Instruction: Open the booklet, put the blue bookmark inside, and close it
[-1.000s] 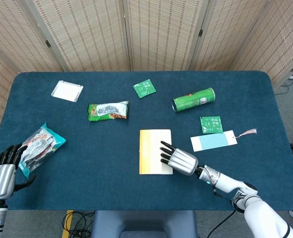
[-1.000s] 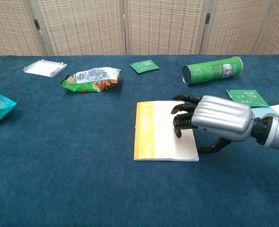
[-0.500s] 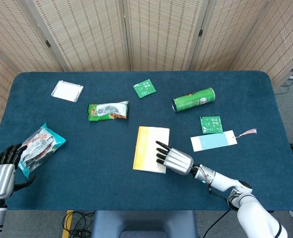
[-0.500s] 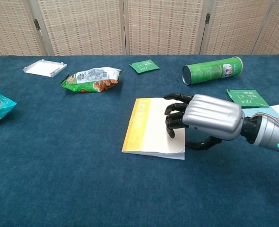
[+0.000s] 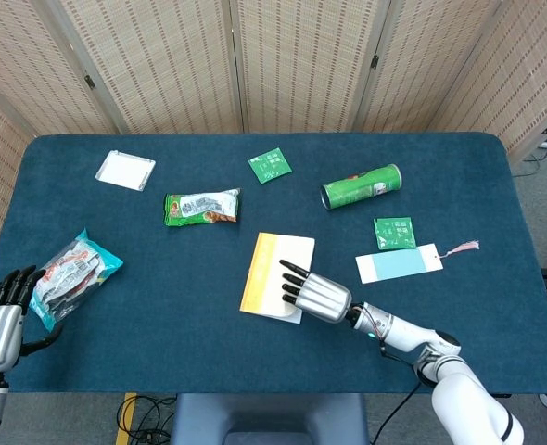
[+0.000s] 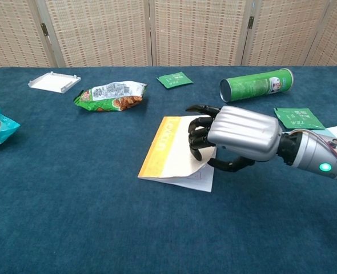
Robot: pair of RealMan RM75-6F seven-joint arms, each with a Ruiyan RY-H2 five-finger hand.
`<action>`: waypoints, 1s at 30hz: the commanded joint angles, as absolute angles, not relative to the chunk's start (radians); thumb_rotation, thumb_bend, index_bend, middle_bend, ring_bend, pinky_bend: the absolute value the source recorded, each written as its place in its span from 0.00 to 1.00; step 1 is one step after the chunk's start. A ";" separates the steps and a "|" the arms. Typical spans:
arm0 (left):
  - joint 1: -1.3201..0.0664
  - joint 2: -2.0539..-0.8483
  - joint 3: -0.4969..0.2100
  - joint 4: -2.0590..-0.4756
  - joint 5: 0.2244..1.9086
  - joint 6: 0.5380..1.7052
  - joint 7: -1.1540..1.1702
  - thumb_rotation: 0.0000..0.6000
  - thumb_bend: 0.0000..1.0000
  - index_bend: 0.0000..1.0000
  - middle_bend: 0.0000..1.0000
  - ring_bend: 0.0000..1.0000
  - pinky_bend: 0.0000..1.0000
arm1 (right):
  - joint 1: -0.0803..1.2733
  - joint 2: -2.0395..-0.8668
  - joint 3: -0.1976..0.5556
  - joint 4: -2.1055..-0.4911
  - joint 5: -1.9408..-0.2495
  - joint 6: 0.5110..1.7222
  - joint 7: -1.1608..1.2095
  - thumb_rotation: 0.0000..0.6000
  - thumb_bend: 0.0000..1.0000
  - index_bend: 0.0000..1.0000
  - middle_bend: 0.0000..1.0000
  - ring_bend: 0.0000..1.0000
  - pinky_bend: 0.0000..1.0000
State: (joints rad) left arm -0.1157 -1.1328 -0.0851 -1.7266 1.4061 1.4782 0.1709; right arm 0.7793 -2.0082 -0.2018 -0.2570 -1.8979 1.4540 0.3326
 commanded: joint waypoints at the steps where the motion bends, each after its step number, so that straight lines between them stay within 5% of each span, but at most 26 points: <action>1: -0.116 -1.131 -0.086 -1.727 1.406 1.477 0.168 1.00 0.24 0.15 0.11 0.09 0.16 | 0.791 -2.014 -0.201 -0.253 -1.894 1.452 0.334 1.00 0.46 0.52 0.42 0.27 0.09; 12: -0.119 -1.130 -0.088 -1.727 1.408 1.476 0.163 1.00 0.24 0.15 0.11 0.09 0.16 | 0.783 -1.974 -0.216 -0.271 -1.890 1.482 0.350 1.00 0.56 0.64 0.50 0.32 0.13; 30: -0.134 -1.141 -0.087 -1.734 1.425 1.465 0.167 1.00 0.24 0.15 0.11 0.09 0.16 | 0.684 -1.783 -0.234 -0.476 -1.891 1.587 0.247 1.00 0.56 0.66 0.52 0.34 0.16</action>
State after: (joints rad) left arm -0.1339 -1.1407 -0.0867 -1.7344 1.4251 1.4650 0.1675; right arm 0.6905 -1.7931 -0.2348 -0.4617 -1.8899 1.5809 0.2595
